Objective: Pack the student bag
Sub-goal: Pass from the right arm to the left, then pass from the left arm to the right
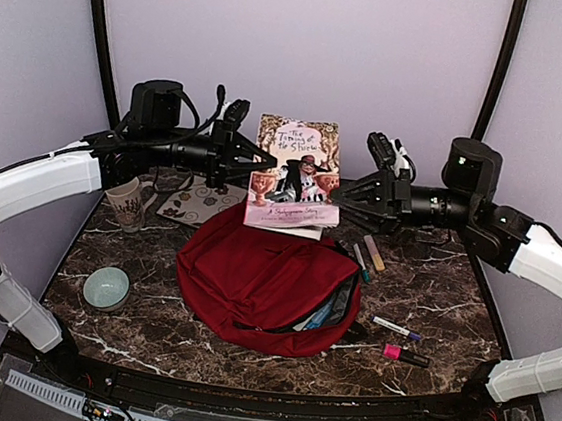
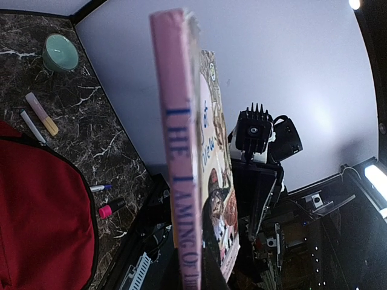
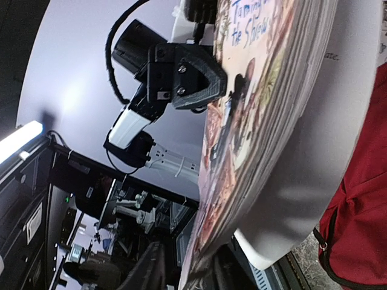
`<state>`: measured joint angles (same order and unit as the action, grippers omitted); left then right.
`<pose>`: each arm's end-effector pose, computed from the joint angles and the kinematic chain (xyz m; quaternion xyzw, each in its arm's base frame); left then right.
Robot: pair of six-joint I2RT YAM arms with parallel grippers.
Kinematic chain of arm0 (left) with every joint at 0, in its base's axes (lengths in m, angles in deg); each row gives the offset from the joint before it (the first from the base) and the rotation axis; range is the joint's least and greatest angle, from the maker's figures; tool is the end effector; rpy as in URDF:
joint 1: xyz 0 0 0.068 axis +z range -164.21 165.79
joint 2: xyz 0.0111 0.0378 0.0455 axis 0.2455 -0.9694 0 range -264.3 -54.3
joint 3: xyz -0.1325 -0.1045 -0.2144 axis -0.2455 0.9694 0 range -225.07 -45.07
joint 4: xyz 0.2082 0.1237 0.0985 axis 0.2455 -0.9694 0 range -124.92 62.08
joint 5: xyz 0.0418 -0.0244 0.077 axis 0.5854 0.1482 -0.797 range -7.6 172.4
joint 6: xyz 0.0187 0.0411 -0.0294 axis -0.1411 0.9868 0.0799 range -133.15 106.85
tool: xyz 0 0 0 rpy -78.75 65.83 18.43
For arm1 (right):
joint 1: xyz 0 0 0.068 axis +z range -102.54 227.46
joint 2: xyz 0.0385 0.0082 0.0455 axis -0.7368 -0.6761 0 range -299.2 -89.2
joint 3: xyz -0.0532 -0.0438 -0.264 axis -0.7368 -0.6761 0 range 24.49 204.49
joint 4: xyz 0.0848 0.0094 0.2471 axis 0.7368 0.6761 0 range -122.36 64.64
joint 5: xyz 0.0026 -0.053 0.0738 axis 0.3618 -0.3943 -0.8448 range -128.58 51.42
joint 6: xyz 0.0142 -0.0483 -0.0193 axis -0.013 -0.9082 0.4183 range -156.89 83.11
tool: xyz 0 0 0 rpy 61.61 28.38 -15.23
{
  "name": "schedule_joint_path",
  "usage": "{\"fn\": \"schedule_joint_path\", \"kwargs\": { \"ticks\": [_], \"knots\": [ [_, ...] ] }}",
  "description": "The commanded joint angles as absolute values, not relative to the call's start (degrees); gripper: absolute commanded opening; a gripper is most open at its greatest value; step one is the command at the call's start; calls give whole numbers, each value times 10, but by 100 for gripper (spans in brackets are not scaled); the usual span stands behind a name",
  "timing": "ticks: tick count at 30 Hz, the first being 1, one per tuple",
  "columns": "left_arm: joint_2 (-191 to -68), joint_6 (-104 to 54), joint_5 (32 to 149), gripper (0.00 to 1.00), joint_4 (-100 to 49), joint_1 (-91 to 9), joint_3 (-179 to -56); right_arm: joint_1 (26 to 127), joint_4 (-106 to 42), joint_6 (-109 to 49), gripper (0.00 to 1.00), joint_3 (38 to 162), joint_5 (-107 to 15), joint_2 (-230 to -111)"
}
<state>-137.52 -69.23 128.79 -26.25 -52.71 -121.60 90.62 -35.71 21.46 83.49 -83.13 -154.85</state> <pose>0.2480 -0.2302 0.3981 0.1593 0.7105 -0.6532 0.2077 0.1730 0.1965 0.3796 -0.1690 0.7014 0.6663 0.1884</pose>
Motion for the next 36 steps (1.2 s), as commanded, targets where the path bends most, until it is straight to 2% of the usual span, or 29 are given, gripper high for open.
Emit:
{"fn": "schedule_joint_path", "kwargs": {
  "ticks": [1,4,13,18,26,31,36],
  "knots": [
    [-1346,-677,1263,0,-277,-525,-1212,911,-264,157,53,884,-715,-1564],
    [-1337,-675,1221,0,-296,-516,-1209,910,-219,162,65,886,-642,-1569],
    [-1311,-643,1160,0,-321,-498,-1208,911,-197,225,79,894,-529,-1571],
    [-1313,-616,1154,0,-337,-470,-1226,919,-173,223,84,941,-490,-1586],
    [-1316,-598,1103,0,-382,-449,-1266,945,-183,251,87,932,-336,-1556],
    [-1294,-622,1066,0,-326,-449,-1213,945,-122,255,87,945,-245,-1543],
    [-1258,-684,1009,0,-188,-449,-1110,945,-175,295,87,832,-207,-1487]
  ]
}}
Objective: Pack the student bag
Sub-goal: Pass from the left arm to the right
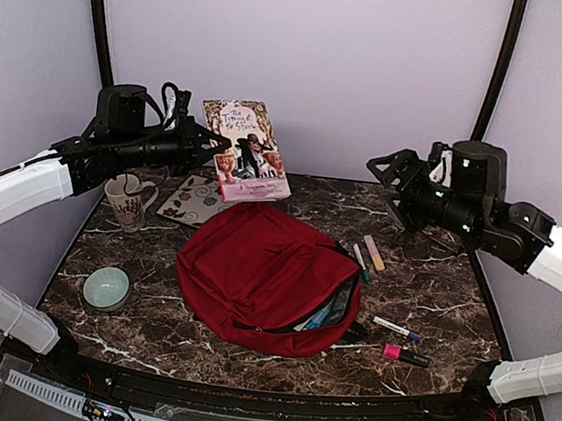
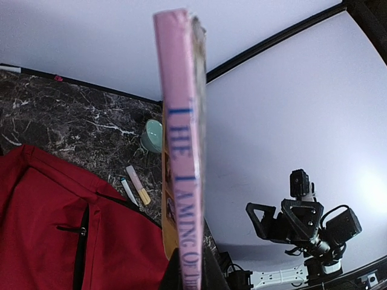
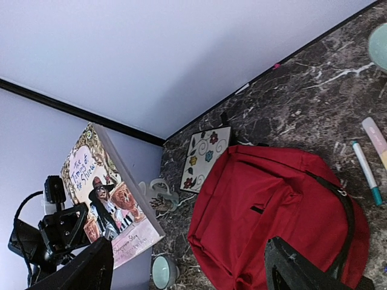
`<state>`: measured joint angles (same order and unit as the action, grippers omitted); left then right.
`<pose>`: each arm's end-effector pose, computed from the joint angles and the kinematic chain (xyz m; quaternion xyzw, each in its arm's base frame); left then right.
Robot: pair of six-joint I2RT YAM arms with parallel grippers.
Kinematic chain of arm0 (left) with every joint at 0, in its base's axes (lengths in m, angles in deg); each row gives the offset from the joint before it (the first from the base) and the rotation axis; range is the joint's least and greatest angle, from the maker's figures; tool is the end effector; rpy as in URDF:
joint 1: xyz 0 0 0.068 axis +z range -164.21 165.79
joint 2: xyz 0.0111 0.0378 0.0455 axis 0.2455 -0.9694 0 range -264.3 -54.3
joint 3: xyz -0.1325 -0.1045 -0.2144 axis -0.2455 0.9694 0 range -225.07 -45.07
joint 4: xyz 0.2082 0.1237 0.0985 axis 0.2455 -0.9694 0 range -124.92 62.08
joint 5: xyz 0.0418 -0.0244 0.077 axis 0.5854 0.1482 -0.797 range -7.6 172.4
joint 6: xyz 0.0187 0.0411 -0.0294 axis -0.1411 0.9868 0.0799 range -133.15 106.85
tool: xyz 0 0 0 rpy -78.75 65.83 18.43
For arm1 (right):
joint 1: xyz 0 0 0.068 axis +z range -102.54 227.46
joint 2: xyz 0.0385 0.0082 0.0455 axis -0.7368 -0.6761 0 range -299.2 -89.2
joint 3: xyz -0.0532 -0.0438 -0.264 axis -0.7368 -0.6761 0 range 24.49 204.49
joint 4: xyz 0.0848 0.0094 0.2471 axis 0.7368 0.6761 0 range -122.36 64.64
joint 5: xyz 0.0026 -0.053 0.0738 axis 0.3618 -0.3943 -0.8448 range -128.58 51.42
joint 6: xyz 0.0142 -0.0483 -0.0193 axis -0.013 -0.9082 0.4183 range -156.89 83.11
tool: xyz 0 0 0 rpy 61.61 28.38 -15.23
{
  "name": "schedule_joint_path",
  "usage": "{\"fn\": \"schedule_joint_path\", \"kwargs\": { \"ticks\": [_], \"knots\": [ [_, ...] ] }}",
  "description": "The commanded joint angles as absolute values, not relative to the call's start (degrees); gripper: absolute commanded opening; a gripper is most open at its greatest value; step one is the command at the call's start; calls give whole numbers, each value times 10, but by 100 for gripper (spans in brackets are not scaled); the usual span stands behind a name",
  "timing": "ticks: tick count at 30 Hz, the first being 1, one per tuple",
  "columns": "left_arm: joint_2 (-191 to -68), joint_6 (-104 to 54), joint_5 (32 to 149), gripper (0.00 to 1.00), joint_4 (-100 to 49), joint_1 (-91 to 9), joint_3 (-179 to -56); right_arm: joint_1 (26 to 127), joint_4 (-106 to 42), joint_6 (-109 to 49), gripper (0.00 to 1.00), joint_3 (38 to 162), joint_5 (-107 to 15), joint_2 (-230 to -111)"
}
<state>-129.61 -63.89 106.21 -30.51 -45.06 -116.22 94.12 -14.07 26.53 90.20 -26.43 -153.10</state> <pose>0.2567 -0.1701 0.3985 0.0086 0.7441 -0.5414 0.3913 0.1778 0.1775 0.3875 0.1788 0.7789 0.4391 0.4105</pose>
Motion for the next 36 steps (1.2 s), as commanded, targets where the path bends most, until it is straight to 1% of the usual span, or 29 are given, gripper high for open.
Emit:
{"fn": "schedule_joint_path", "kwargs": {
  "ticks": [1,8,14,20,24,28,31,36],
  "knots": [
    [-1259,-698,998,0,-182,-449,-1103,945,-193,302,87,807,-214,-1480],
    [-1298,-765,965,0,-182,-462,-1105,945,-240,275,87,745,-276,-1479],
    [-1342,-796,950,0,-170,-464,-1111,945,-329,275,87,658,-291,-1455],
    [-1392,-851,948,0,-122,-471,-1119,945,-314,267,87,672,-294,-1442],
    [-1420,-891,929,0,-63,-475,-1115,945,-321,269,88,662,-263,-1427],
    [-1450,-941,930,0,-36,-476,-1132,942,-342,271,90,664,-238,-1427],
    [-1473,-951,943,0,-38,-478,-1162,940,-346,257,92,682,-250,-1438],
    [-1497,-992,954,0,-27,-486,-1177,939,-386,266,93,694,-290,-1478]
  ]
}}
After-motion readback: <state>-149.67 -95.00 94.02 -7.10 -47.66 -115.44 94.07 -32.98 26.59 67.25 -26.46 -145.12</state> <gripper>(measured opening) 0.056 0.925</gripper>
